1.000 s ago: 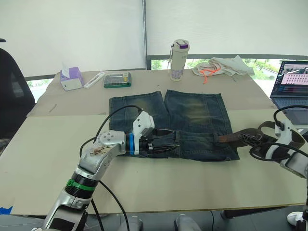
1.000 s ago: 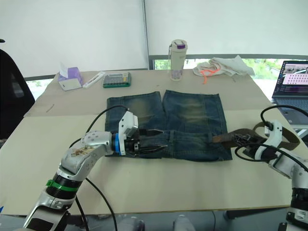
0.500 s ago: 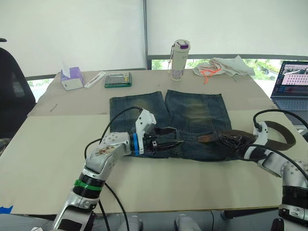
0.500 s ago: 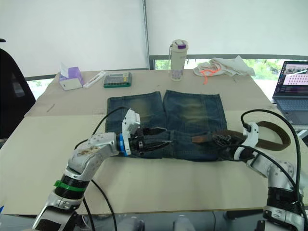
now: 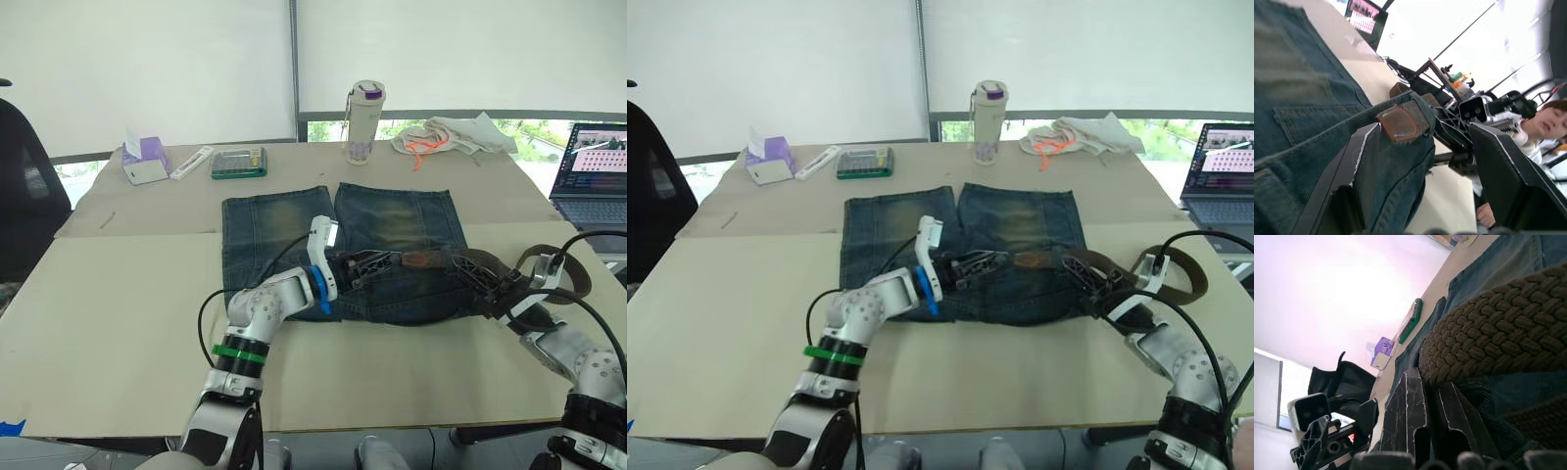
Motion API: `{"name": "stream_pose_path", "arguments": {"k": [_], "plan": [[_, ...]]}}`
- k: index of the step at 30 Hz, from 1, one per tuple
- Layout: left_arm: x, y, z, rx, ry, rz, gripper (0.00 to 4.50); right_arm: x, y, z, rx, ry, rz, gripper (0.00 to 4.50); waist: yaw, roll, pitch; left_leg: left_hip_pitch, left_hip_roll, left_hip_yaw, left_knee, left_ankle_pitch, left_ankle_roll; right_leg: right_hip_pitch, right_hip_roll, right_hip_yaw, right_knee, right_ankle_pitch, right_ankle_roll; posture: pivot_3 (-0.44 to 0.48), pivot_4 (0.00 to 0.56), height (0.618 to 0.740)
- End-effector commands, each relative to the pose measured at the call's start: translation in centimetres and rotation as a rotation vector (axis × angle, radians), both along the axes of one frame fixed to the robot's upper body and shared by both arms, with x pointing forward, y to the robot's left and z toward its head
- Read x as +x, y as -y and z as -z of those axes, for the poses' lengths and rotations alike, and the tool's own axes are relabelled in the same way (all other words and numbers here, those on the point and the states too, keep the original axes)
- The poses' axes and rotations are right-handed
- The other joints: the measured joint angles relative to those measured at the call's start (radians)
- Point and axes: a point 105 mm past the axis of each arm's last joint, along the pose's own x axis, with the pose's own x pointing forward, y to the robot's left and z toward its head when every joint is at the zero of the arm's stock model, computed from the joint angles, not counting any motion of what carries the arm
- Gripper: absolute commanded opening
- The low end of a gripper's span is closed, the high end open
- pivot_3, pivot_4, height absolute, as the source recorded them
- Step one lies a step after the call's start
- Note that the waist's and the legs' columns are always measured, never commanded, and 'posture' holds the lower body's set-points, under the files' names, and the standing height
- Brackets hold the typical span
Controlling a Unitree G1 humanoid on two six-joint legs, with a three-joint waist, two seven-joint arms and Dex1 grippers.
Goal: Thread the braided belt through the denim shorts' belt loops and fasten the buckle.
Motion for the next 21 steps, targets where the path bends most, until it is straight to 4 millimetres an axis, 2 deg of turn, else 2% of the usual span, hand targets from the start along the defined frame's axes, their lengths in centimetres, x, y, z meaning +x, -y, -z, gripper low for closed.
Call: {"name": "stream_pose_path", "arguments": {"k": [1, 6, 11, 16, 21], "plan": [[0.0, 1.8, -1.0, -0.048, -0.029, 0.034, 3.05, -0.2, 0.0, -1.7, -0.002, 0.096, -0.005, 0.0, -0.002, 0.0, 0.0, 0.0, 0.0, 0.0, 0.0, 0.0, 0.0, 0.0, 0.0, 0.0, 0.0, 0.0, 0.0, 0.0, 0.15, 0.74], [0.4, 3.2, -0.2, -0.033, -0.062, 0.028, 3.05, -0.2, 0.2, -1.7, -0.007, 0.103, -0.003, 0.0, 0.001, 0.0, 0.0, 0.0, 0.0, 0.0, 0.0, 0.0, 0.0, 0.0, 0.0, 0.0, 0.001, 0.0, 0.0, 0.0, 0.15, 0.74], [1.0, 3.7, -1.1, -0.113, -0.112, 0.013, 3.05, -0.5, 0.1, -1.5, -0.009, 0.107, -0.008, 0.0, 0.003, 0.0, 0.0, 0.0, 0.0, 0.0, 0.0, 0.0, 0.0, 0.0, 0.0, 0.0, 0.0, 0.0, 0.0, 0.0, 0.15, 0.74], [0.2, 4.2, -2.8, -0.207, -0.113, 0.092, 3.05, -0.6, -0.1, -1.3, -0.013, 0.106, -0.013, 0.0, 0.002, 0.0, 0.0, 0.0, 0.0, 0.0, 0.0, 0.0, 0.0, 0.0, 0.0, 0.0, 0.0, 0.0, 0.0, 0.0, 0.15, 0.74], [-1.0, 4.7, -2.9, -0.203, -0.106, 0.172, 3.05, -0.8, -0.2, -1.4, -0.011, 0.114, -0.024, 0.0, 0.003, 0.0, 0.0, 0.0, 0.0, 0.0, 0.0, 0.0, 0.0, 0.0, 0.0, 0.0, 0.0, 0.0, 0.0, 0.0, 0.15, 0.74]]}}
